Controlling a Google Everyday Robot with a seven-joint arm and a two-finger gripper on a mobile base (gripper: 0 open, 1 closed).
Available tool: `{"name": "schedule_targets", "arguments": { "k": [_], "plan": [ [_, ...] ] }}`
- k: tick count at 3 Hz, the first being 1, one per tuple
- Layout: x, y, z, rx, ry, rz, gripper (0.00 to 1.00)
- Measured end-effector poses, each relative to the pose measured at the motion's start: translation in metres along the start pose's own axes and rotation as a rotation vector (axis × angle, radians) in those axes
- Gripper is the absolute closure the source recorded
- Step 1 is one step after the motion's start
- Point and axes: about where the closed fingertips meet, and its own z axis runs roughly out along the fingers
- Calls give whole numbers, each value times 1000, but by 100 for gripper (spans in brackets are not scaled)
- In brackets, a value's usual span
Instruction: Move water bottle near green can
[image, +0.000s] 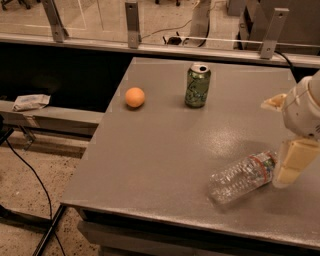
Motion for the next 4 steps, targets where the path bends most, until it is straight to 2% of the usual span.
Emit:
{"name": "schedule_targets", "arguments": {
  "k": [1, 2, 3, 4],
  "plan": [
    [11, 18, 38, -47, -6, -74, 0],
    [13, 22, 44, -56, -5, -91, 21],
    [13, 22, 43, -56, -2, -89, 52],
    [15, 18, 41, -58, 15, -60, 83]
  ]
}}
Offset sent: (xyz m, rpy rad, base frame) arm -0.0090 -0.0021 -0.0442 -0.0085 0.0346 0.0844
